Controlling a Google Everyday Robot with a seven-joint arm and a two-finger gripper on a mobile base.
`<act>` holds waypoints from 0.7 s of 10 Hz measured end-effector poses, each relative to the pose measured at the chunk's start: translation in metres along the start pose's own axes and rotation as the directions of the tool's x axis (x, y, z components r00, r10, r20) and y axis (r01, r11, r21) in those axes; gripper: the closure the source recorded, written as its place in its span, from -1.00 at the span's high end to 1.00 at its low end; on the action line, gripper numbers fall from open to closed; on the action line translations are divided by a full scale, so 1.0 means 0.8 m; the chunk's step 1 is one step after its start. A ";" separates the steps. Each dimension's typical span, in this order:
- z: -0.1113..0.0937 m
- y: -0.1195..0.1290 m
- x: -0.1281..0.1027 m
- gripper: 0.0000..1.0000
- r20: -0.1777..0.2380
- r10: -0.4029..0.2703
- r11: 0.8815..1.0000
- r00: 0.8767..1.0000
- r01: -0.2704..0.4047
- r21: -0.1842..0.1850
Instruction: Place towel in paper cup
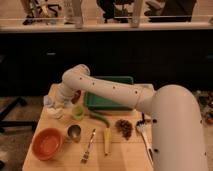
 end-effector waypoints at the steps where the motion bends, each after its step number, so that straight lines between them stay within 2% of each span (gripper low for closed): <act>1: 0.002 -0.004 -0.003 -1.00 0.002 -0.005 1.000 1.000 0.005 -0.001; 5: 0.011 -0.017 -0.021 -1.00 0.013 -0.027 1.000 1.000 0.027 -0.001; 7: 0.016 -0.024 -0.023 -1.00 0.037 -0.028 1.000 0.999 0.027 0.002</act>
